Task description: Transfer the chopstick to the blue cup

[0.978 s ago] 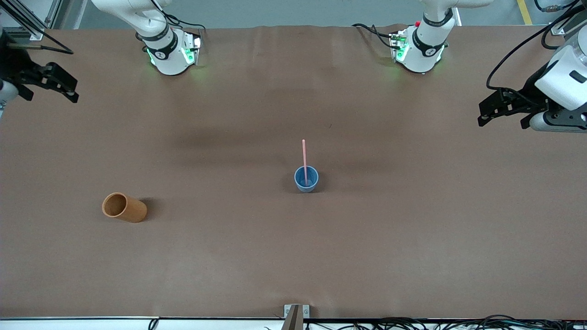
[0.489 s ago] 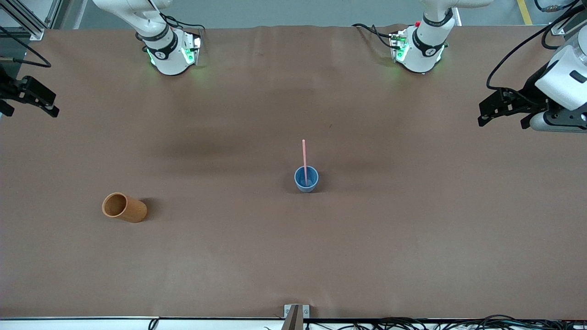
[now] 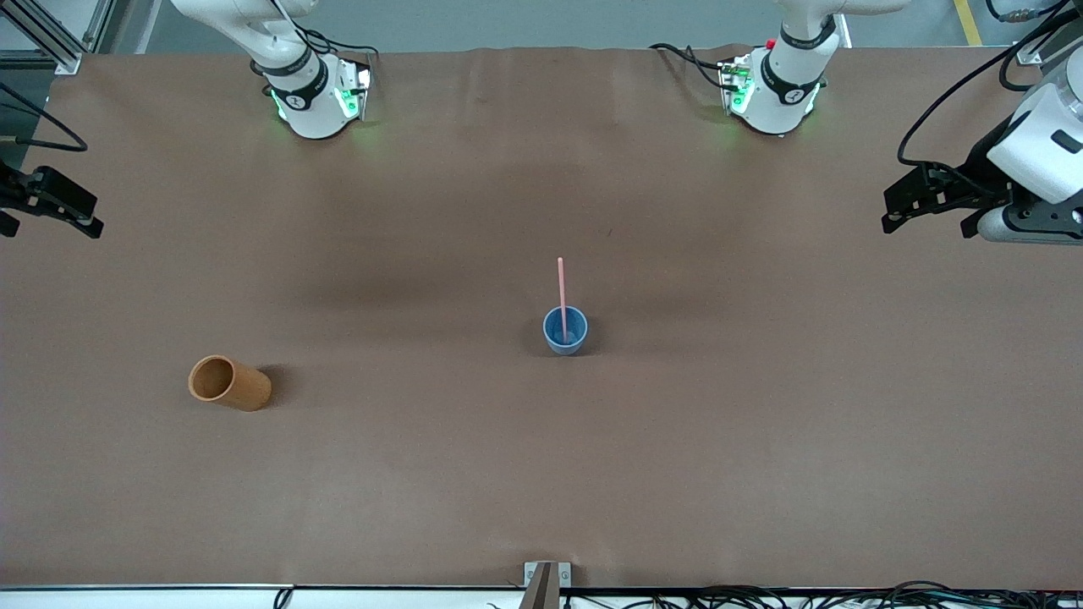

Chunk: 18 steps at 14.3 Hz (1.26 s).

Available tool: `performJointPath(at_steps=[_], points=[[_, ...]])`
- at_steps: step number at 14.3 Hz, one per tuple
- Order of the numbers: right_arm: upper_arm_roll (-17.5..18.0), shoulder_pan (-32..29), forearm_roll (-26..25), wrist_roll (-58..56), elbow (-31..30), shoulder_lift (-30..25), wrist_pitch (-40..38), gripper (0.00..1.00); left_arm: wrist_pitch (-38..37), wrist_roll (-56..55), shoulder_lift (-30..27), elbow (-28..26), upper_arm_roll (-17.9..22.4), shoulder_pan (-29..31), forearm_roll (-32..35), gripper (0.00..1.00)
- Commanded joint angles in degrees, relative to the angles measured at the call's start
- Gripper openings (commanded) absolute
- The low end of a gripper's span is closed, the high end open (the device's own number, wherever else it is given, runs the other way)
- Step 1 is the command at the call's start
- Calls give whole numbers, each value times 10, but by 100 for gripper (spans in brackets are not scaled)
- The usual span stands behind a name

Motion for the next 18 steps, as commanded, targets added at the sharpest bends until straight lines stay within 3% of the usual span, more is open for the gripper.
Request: performJointPath(at_steps=[1,18], points=[[3,-13,14,-17,-26,-18,0,100,-9,3,5,15,1,0,-4,100],[7,-7,13,-18,-28,-20,-17,100,-9,3,5,15,1,0,-4,100]])
